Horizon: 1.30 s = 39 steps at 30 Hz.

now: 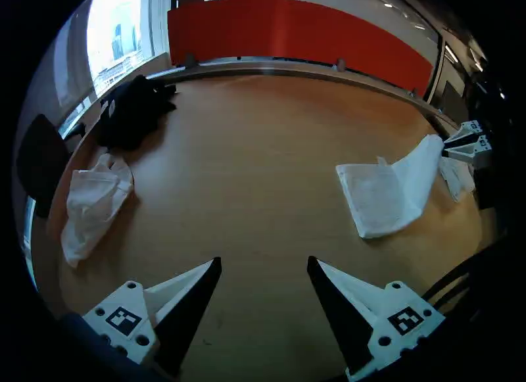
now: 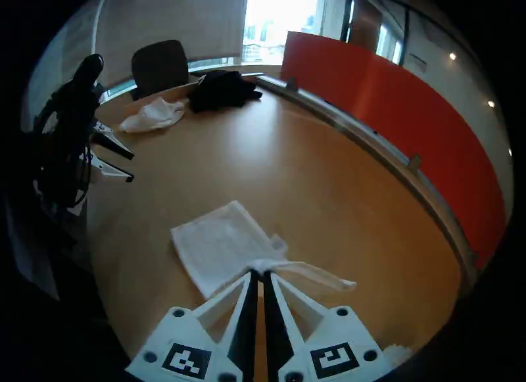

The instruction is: Fold towel

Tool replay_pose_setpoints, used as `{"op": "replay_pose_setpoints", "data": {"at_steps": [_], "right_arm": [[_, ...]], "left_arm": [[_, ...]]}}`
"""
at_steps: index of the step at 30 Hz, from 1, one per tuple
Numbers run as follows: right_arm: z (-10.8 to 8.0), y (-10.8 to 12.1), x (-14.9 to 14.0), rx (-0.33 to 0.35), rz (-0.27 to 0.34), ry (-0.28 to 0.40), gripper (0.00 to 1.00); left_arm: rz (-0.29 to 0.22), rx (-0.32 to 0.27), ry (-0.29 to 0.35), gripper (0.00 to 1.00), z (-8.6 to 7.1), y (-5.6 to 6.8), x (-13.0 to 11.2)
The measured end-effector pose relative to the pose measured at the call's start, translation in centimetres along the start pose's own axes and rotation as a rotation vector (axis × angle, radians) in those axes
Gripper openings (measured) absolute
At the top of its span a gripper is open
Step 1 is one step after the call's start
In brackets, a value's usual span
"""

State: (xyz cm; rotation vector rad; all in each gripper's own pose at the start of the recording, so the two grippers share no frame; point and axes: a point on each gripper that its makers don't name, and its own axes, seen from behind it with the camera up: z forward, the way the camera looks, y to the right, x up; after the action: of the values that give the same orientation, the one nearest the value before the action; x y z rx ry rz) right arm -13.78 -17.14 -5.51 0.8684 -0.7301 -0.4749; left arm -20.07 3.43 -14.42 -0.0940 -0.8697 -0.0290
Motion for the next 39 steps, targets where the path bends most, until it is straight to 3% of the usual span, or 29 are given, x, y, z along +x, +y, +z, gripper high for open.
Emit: {"op": "replay_pose_setpoints", "data": {"at_steps": [14, 24, 30, 39], "right_arm": [[5.1, -5.0, 2.5, 0.132, -0.055, -0.015, 0.05], [8.8, -8.7, 1.8, 0.223, -0.07, -0.073, 0.06], [9.5, -9.0, 1.1, 0.225, -0.069, -0.095, 0.06], [9.2, -8.9, 1.0, 0.225, -0.064, -0.093, 0.07]], "left_arm": [[-0.044, 0.05, 0.021, 0.97, -1.9, -3.6, -0.7], [-0.085, 0.088, 0.024, 0.97, -3.3, -5.9, -2.3], [-0.1, 0.098, 0.025, 0.97, -3.5, -6.4, -2.7], [-0.093, 0.094, 0.024, 0.97, -3.4, -6.2, -2.8]]}}
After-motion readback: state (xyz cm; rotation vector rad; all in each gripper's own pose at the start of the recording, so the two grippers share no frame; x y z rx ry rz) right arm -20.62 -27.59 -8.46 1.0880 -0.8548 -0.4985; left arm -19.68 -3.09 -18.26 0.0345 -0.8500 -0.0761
